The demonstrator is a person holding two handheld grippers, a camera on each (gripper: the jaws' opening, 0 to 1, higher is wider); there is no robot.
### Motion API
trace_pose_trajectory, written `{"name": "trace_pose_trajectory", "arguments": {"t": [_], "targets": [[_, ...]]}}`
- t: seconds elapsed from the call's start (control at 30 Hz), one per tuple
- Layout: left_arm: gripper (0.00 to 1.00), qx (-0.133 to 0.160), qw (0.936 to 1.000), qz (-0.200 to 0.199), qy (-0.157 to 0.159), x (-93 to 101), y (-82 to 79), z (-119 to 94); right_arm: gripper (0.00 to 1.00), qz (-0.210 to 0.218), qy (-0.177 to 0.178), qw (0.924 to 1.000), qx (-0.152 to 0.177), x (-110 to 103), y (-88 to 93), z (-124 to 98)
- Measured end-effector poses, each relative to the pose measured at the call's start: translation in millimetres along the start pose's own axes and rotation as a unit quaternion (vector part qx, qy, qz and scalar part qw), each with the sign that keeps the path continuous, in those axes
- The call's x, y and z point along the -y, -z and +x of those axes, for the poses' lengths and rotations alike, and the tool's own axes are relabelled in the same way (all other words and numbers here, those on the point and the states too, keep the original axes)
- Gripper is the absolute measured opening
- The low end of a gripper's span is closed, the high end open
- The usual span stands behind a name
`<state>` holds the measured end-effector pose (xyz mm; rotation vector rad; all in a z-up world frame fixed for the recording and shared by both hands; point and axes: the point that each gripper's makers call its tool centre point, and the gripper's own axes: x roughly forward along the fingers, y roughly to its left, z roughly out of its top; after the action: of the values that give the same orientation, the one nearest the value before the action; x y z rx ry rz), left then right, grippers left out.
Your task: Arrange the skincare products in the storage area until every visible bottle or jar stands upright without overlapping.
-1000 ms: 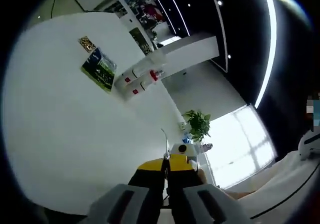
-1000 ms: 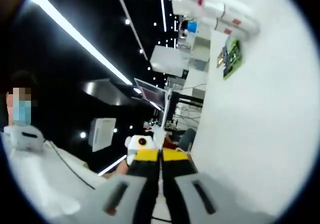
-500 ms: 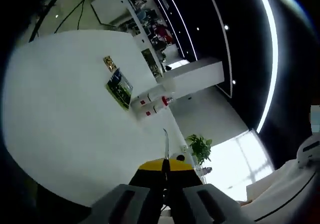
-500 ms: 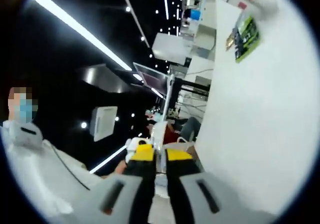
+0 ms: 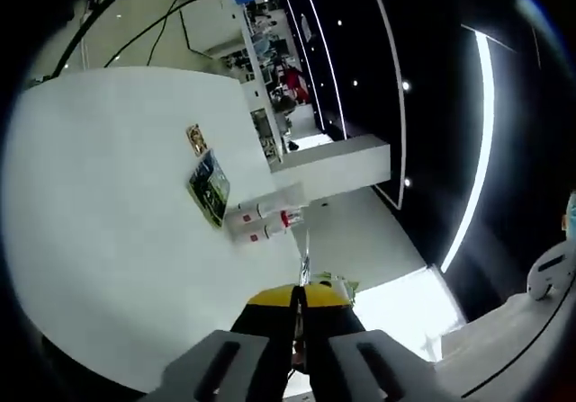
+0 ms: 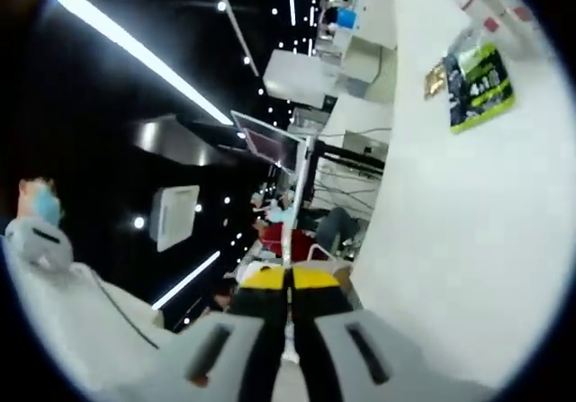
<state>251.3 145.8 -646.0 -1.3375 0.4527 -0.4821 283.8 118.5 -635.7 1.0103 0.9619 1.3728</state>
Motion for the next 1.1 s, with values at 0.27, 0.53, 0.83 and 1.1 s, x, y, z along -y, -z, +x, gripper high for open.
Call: {"name": "trace_pose_trajectory", "arguments": {"t": [0.27,0.53,0.83,1.1], "targets": [[0.0,-0.009,0.9994,0.017,0.029,7.3,-14.2,9.5,0.13,-0.015,0.026,0.9995,0.006,-5.9,-8.9,2.5],[0.0,0.007,0.9986,-0.017,0.05,-6.1,-52.7,24.8,0.4,-0.045,0.07,0.9951,0.054,-6.4,-17.1,-5.3],[0.0,-0.031,0.9995,0.0,-0.005,-39.4,-78.5,32.1,0.71,-0.051,0.173,0.9801,0.084,14.0,-4.3,-45.3],[0.0,-0.045,0.9983,0.005,-0.037,-64.3,-102.0,44.8,0.85,-0.047,0.259,0.9607,0.088,39.3,14.2,-81.4]]}}
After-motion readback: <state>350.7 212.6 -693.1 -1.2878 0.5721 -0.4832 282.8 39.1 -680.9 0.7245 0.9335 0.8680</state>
